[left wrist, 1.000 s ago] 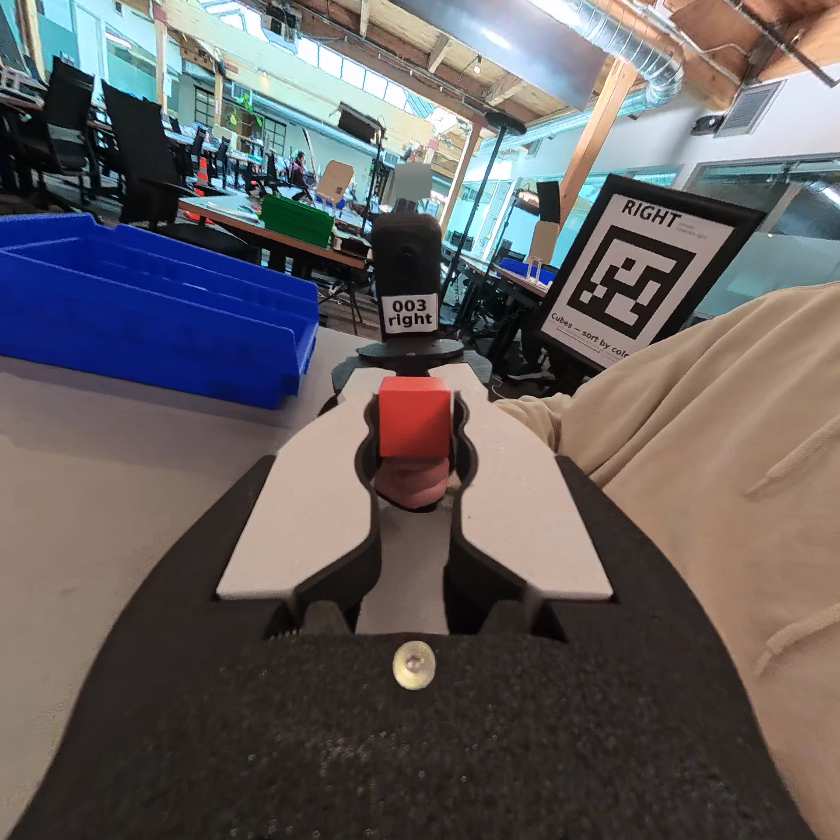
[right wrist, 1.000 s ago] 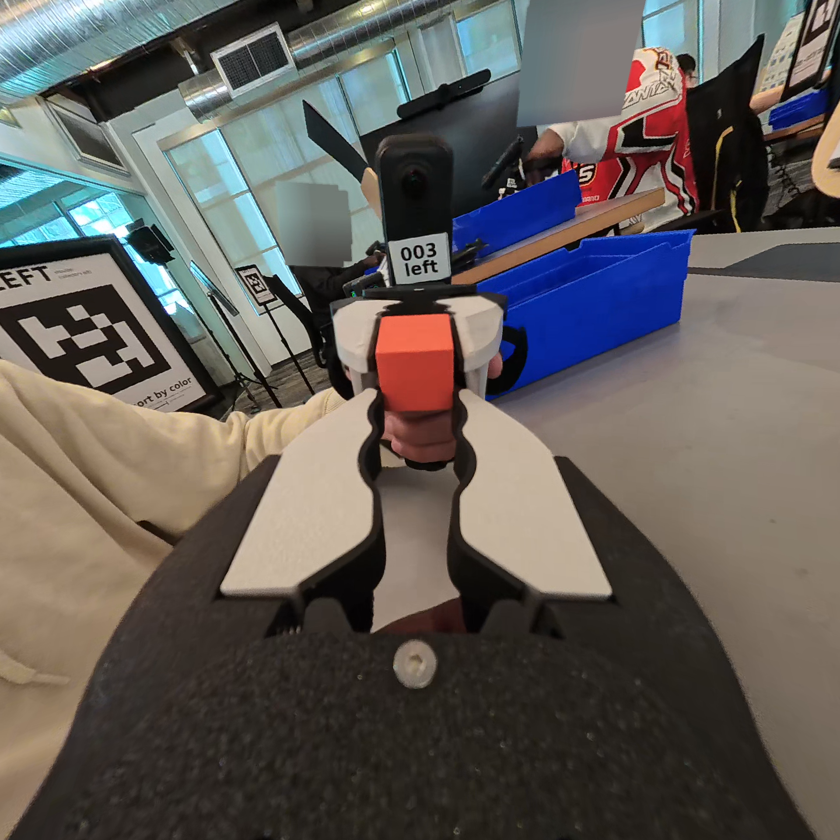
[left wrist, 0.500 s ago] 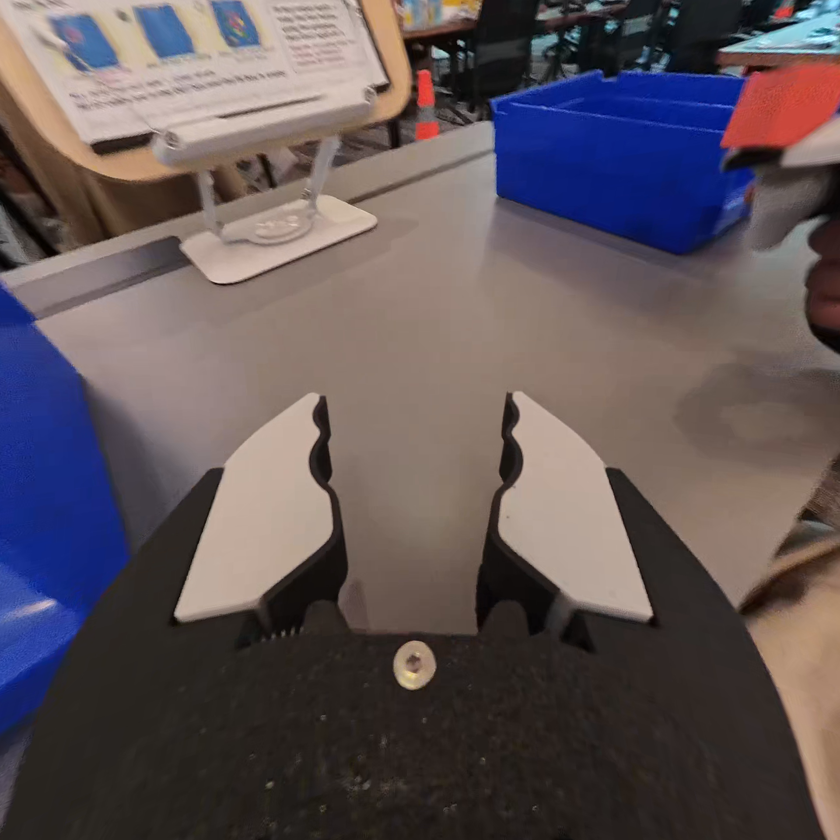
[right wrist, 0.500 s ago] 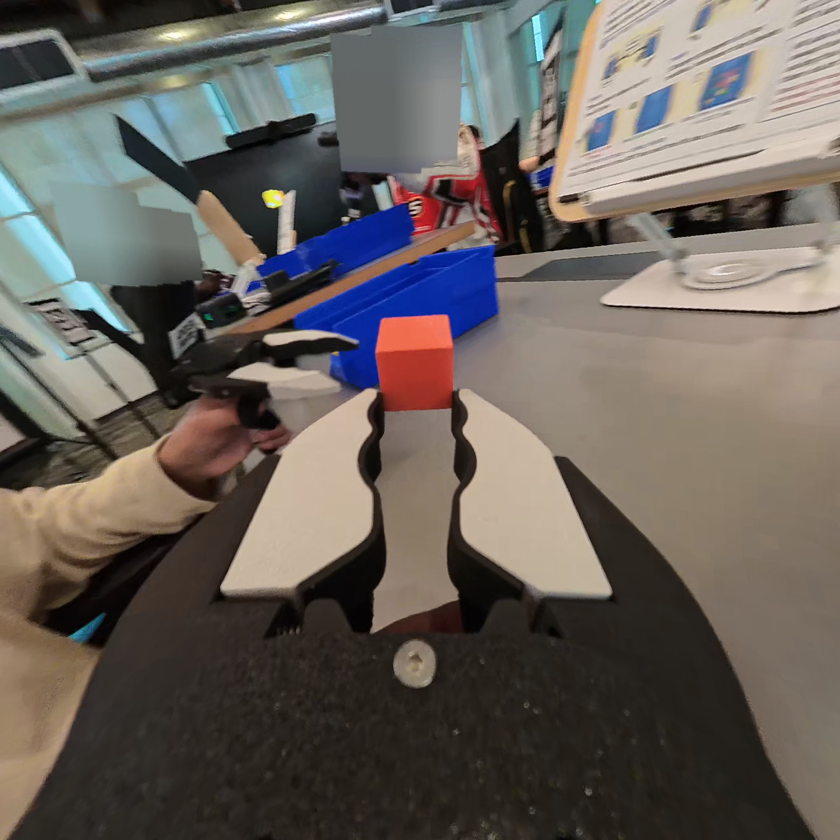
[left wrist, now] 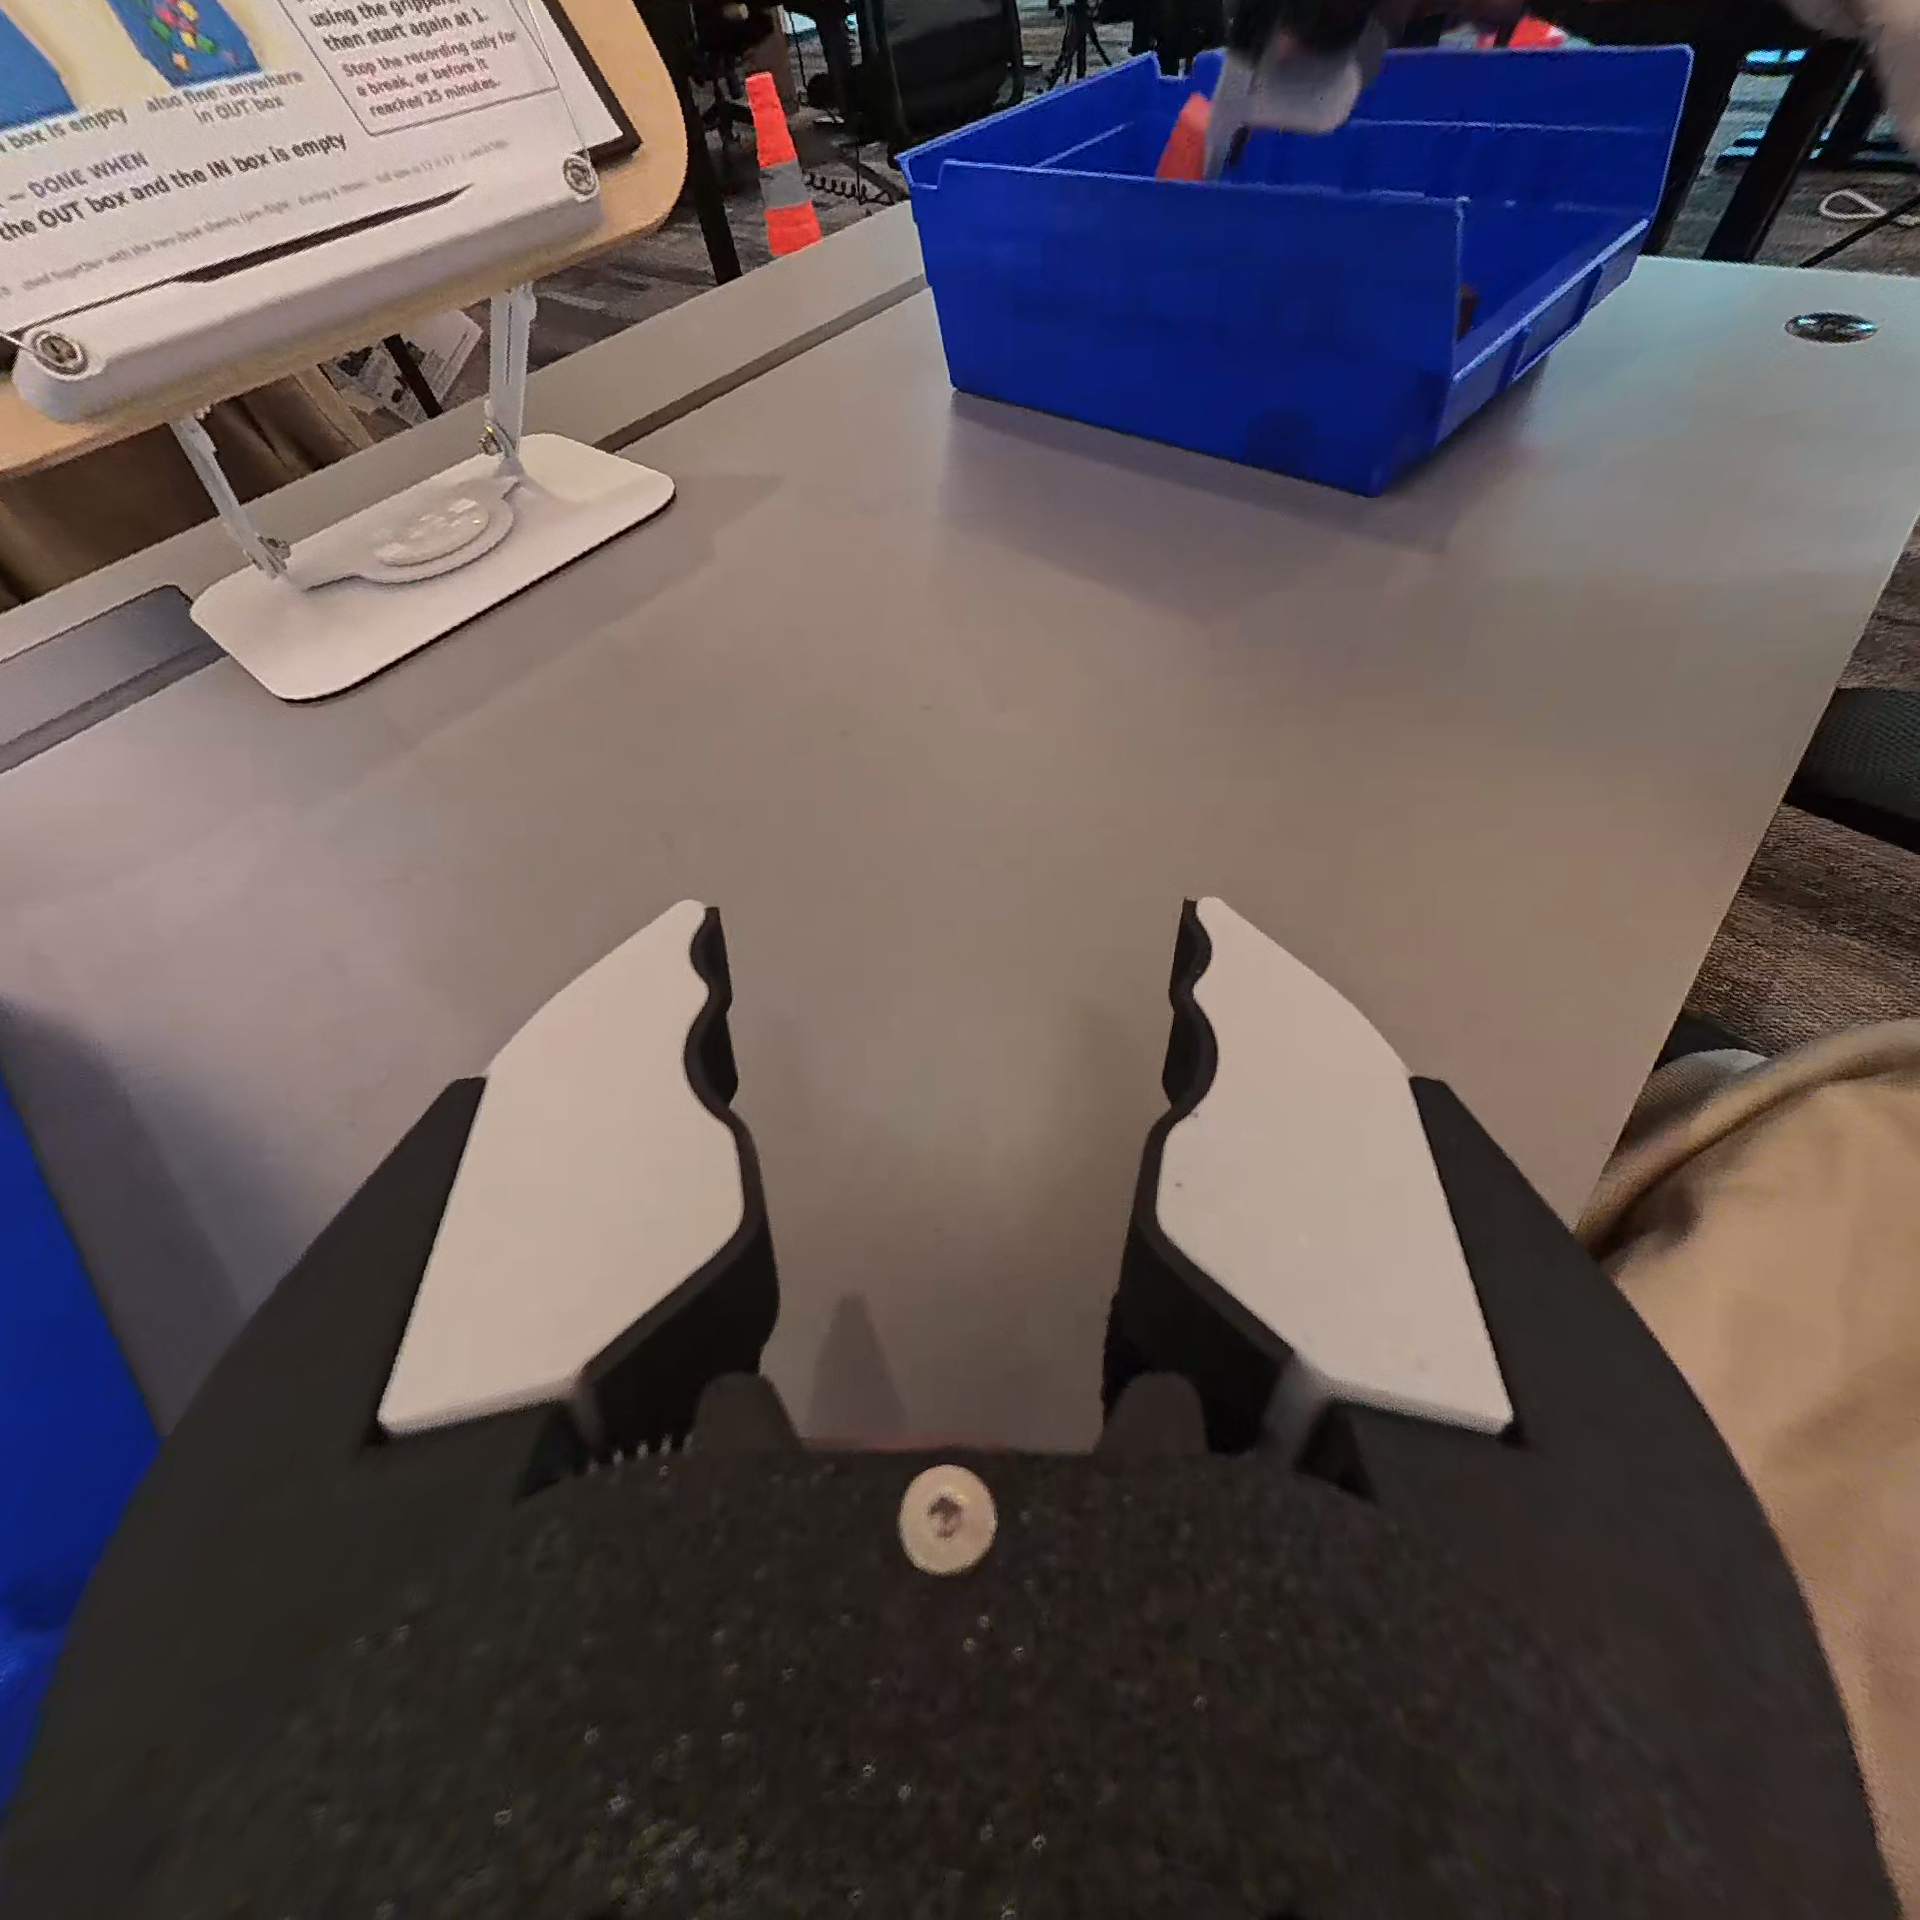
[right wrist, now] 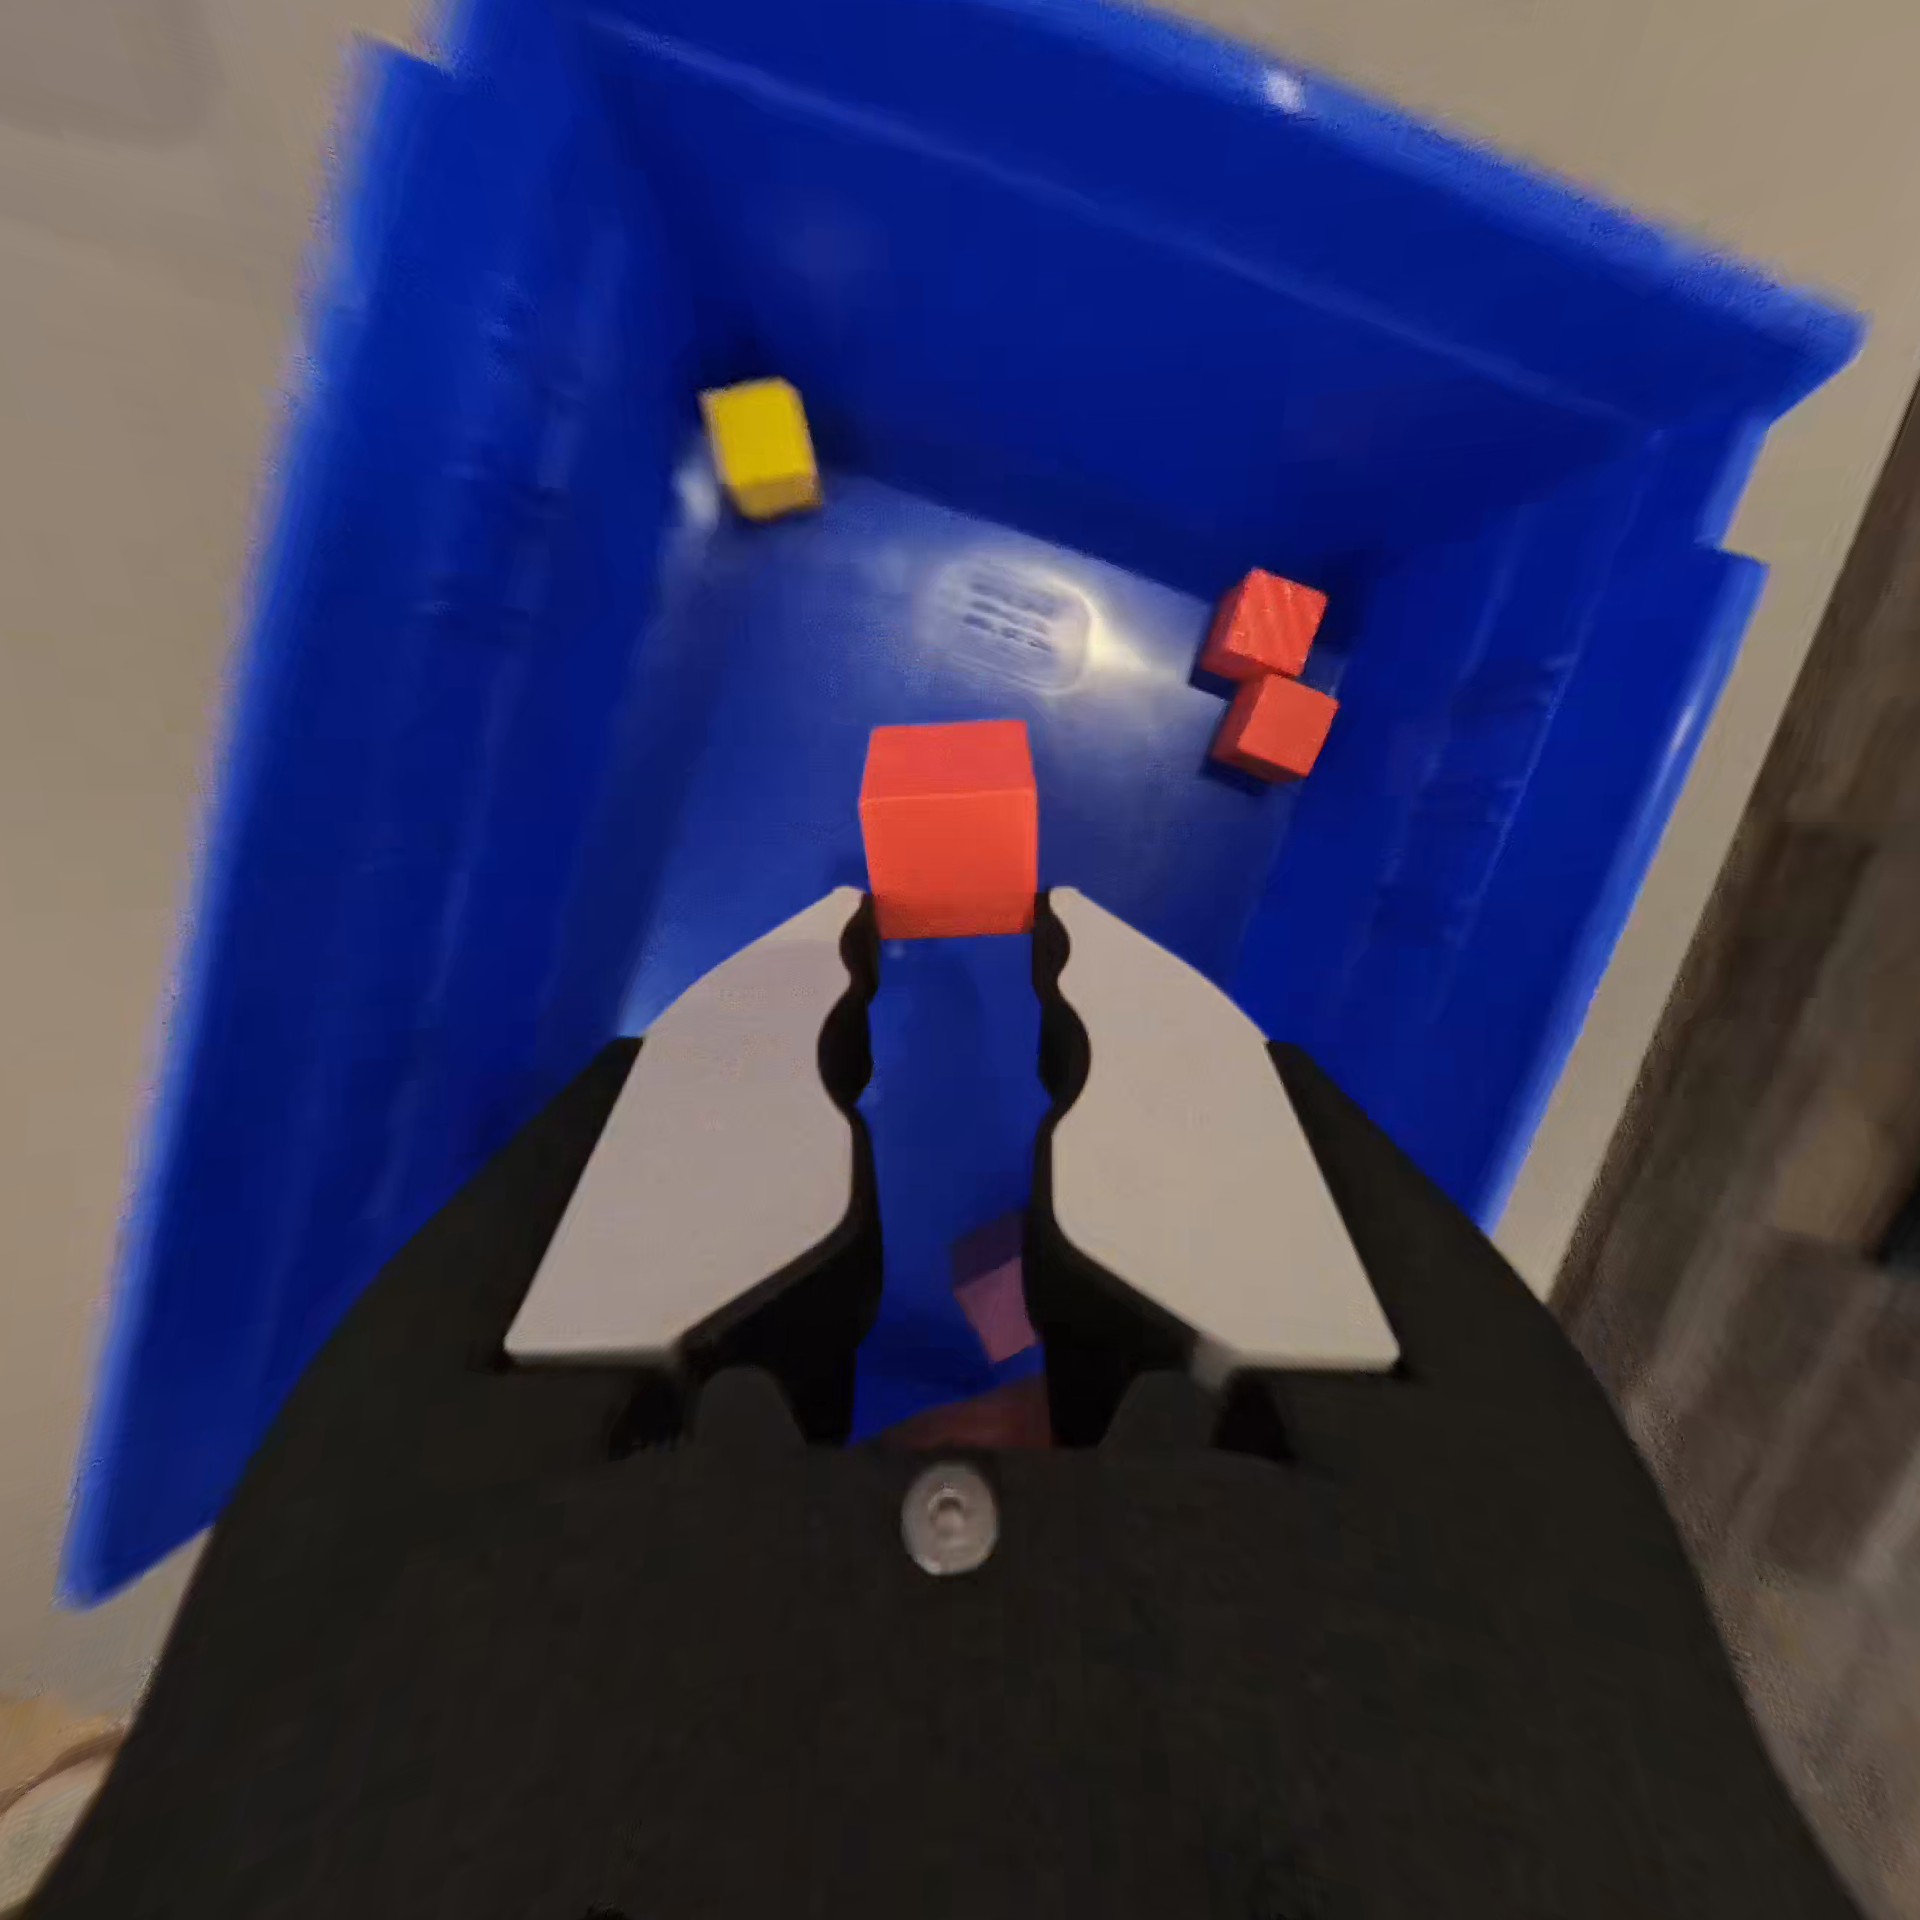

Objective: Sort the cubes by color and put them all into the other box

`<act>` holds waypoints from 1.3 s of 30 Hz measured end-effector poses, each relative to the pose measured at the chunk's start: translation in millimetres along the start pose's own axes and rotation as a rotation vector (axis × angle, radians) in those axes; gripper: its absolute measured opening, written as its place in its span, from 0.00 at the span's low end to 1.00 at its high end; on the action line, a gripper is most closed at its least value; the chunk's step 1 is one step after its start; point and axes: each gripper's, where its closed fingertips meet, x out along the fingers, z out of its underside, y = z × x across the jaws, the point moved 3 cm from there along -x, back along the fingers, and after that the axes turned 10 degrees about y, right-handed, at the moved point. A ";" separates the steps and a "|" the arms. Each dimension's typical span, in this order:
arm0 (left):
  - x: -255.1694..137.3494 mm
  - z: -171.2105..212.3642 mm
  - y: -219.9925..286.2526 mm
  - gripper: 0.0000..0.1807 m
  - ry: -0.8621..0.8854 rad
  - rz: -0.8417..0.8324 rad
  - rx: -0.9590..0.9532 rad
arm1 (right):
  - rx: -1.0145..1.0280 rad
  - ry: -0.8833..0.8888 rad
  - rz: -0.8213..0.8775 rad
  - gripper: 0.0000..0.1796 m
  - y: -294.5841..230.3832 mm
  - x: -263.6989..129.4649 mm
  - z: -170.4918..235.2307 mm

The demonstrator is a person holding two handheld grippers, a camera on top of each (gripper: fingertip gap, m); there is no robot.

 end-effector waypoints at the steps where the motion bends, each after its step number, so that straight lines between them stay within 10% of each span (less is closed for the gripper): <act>1: -0.8 -0.7 0.5 0.45 0.002 0.001 0.002 | 0.006 -0.071 0.042 0.16 10.1 15.1 0.0; 8: -10.0 -3.0 3.2 0.45 0.014 0.008 0.009 | 0.122 -0.307 0.177 0.16 38.2 75.2 2.8; 18: -13.7 -4.1 -0.6 0.45 0.030 0.004 0.014 | 0.065 -0.147 0.268 0.23 41.8 58.3 -13.0; 23: -19.4 -11.1 -14.3 0.45 0.089 -0.043 -0.044 | -0.071 0.489 0.050 0.22 -62.7 -69.1 -42.8; 27: -17.9 -9.8 -22.2 0.45 0.113 -0.059 -0.143 | -0.085 0.838 -0.495 0.20 -218.6 -133.0 10.1; 32: -12.6 -2.6 -21.1 0.45 0.096 -0.049 -0.218 | -0.026 0.930 -0.766 0.19 -324.1 -112.5 88.0; 39: -4.9 15.1 -12.2 0.48 -0.001 -0.023 -0.203 | 0.030 0.981 -0.710 0.16 -316.7 -98.5 102.5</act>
